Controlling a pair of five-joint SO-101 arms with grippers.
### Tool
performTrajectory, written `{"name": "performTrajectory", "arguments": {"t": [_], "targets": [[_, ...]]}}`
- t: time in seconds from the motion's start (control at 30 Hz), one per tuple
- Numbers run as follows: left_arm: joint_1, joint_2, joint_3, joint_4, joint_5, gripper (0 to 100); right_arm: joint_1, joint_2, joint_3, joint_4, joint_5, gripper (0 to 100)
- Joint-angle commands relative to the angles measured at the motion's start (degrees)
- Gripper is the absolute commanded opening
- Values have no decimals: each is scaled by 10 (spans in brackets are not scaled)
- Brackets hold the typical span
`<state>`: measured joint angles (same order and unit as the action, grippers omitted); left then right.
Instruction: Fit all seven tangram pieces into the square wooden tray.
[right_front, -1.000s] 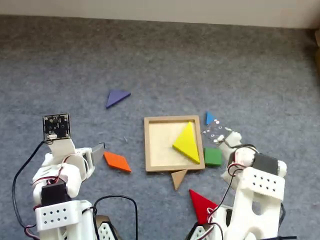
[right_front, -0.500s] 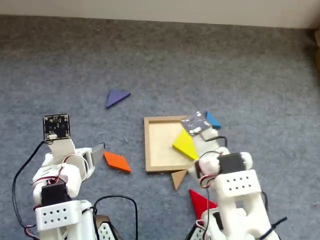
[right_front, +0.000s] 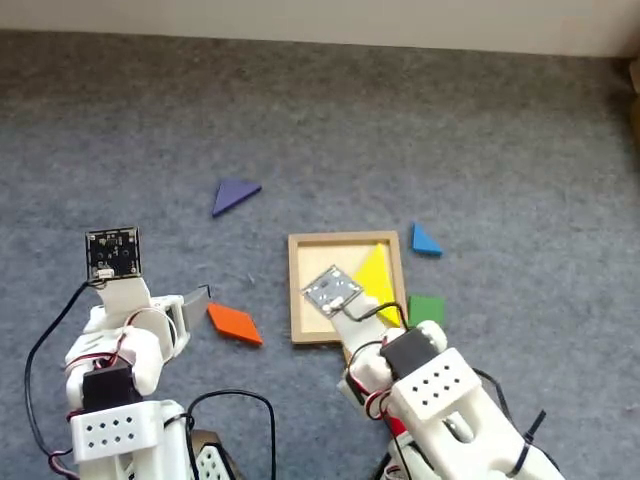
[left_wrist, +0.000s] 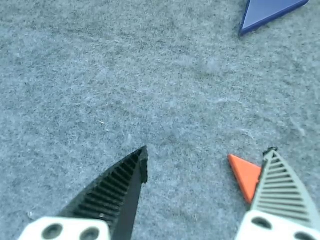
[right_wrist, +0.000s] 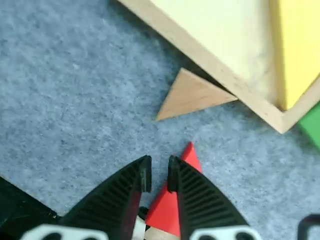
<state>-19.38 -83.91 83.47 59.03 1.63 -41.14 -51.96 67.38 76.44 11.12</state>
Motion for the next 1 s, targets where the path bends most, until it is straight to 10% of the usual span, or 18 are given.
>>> {"name": "performTrajectory", "arguments": {"t": [0.0,0.37,0.97], "targets": [[-7,-5,-2,-7,-4,347,-26,32,-7,-9,6,62],[-7,-5,-2,-7,-4,347,78,238,-8,-49,81,58],[-7,-5,-2,-6,-4,347,697,246,-17,-226,614,13]]}}
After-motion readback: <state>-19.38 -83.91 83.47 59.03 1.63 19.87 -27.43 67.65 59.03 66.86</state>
